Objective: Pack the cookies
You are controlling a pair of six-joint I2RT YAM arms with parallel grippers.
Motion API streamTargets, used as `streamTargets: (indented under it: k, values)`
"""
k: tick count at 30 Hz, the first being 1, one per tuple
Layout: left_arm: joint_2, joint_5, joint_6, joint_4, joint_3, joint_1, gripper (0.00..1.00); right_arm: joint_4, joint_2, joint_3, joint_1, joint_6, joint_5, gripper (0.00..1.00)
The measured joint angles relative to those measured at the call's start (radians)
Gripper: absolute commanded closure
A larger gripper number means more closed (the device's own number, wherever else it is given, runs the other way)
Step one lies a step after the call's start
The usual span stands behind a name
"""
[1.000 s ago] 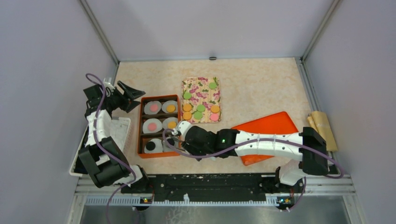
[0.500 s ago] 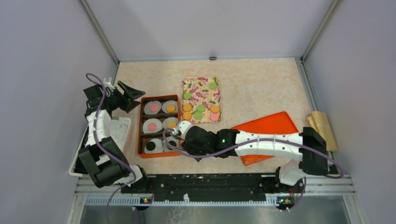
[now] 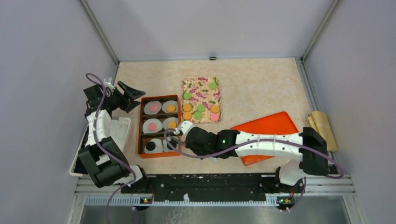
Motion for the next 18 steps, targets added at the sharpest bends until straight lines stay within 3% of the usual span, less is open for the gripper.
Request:
streamTargets:
  k: [5,8,13,18]
  values:
    - [0.000,-0.004,0.001,-0.001,0.000,0.000,0.19,-0.014,-0.026,0.000,0.000,0.003,0.092,0.99]
    - [0.000,-0.012,0.002,0.000,0.000,0.000,0.25,-0.051,-0.073,0.008,-0.004,0.006,0.220,1.00]
    - [-0.005,-0.025,0.001,0.000,0.000,0.000,0.50,-0.106,-0.100,0.084,-0.116,0.029,0.364,1.00]
    - [-0.019,-0.027,0.006,0.002,0.000,-0.005,0.86,-0.077,-0.101,0.090,-0.424,0.036,0.370,1.00]
